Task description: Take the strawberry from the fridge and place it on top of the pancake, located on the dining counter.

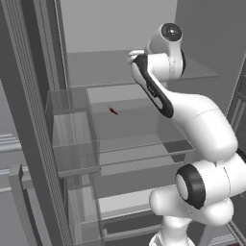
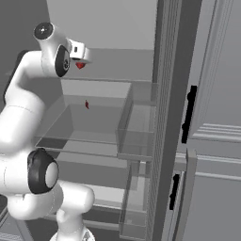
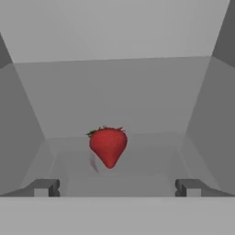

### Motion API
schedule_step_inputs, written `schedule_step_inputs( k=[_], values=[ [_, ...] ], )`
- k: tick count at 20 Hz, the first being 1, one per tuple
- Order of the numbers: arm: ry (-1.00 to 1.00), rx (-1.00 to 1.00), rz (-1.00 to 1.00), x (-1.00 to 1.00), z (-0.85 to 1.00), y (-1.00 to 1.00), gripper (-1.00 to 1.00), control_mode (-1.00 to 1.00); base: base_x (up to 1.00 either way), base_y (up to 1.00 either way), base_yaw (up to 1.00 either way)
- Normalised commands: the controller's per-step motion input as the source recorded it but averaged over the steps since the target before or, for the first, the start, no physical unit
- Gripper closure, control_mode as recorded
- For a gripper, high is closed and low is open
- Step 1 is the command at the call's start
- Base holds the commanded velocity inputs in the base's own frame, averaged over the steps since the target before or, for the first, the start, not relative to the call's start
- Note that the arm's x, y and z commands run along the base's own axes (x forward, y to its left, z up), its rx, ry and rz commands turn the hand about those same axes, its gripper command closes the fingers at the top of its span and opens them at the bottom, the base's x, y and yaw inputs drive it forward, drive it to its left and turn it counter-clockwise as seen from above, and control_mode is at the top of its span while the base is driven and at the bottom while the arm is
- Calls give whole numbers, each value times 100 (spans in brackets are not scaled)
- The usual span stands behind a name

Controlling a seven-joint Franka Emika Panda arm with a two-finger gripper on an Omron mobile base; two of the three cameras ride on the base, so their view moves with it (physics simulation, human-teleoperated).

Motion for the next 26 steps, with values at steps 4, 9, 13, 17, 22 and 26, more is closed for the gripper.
schedule_step_inputs(
  k=[4,9,13,17,22,26],
  values=[
    [0,0,0,36,-6,1,-100,-100,0,0,0],
    [0,0,0,45,-7,11,-100,-100,0,0,0],
    [0,0,0,46,-13,14,-100,-100,0,0,0],
    [3,0,0,13,-17,3,-100,-100,0,0,0],
    [9,0,0,0,-27,0,-100,-100,0,0,0],
    [3,0,0,13,-38,0,-100,-100,0,0,0]
  ],
)
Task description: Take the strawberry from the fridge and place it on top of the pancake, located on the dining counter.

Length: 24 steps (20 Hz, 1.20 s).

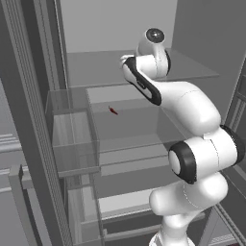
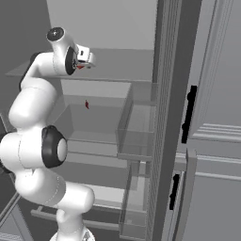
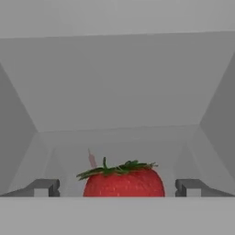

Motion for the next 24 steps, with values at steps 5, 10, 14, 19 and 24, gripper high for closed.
schedule_step_inputs(
  k=[5,10,14,19,24],
  values=[
    [0,0,0,34,-19,0,-100,-100,0,0,0],
    [0,0,0,25,-7,-4,-100,-100,0,0,0],
    [9,1,0,5,-26,-1,-100,-100,0,0,0],
    [17,1,-2,-6,-51,0,100,-100,0,0,0],
    [0,2,0,0,-24,-1,100,-100,0,0,0]
  ],
)
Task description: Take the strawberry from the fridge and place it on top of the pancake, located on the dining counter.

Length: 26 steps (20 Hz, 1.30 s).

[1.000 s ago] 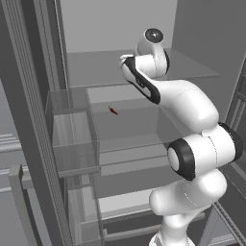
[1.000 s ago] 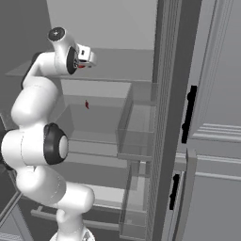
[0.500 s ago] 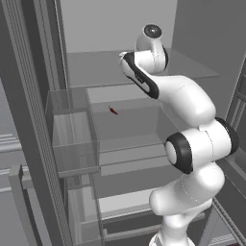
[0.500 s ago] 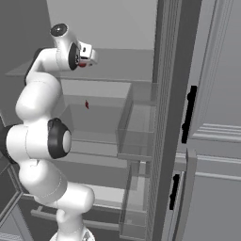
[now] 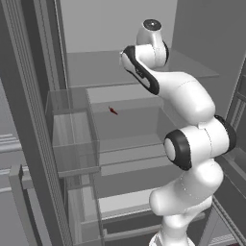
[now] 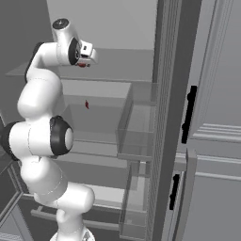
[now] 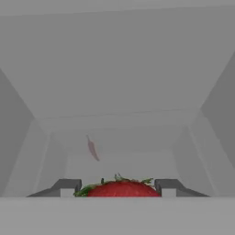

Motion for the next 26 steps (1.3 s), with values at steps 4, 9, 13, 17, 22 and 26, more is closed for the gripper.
schedule_step_inputs(
  k=[4,9,13,17,22,26],
  values=[
    [-26,1,0,-32,-20,0,100,-100,0,0,0],
    [-20,0,-2,-81,1,-17,100,-100,0,0,0],
    [0,5,-7,-100,0,-62,100,-100,0,0,0],
    [8,2,-4,-100,0,-29,100,-100,0,0,0],
    [6,0,0,-100,-49,-3,100,-100,0,0,0],
    [7,0,0,-100,-94,0,100,-100,0,0,0]
  ],
)
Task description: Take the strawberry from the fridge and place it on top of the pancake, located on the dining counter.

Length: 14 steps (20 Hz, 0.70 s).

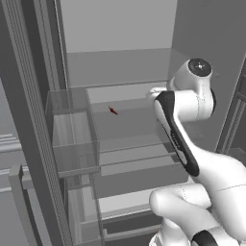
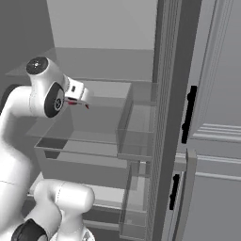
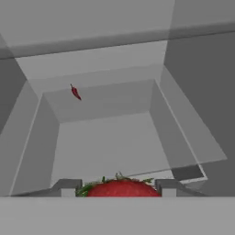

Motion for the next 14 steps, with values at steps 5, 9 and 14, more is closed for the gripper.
schedule_step_inputs(
  k=[5,9,14],
  values=[
    [11,-1,0,-100,-100,0,100,-100,0,0,0],
    [15,-8,0,-100,-87,-6,100,-100,0,0,0],
    [2,0,0,-87,-39,-16,100,-100,0,0,0]
  ],
)
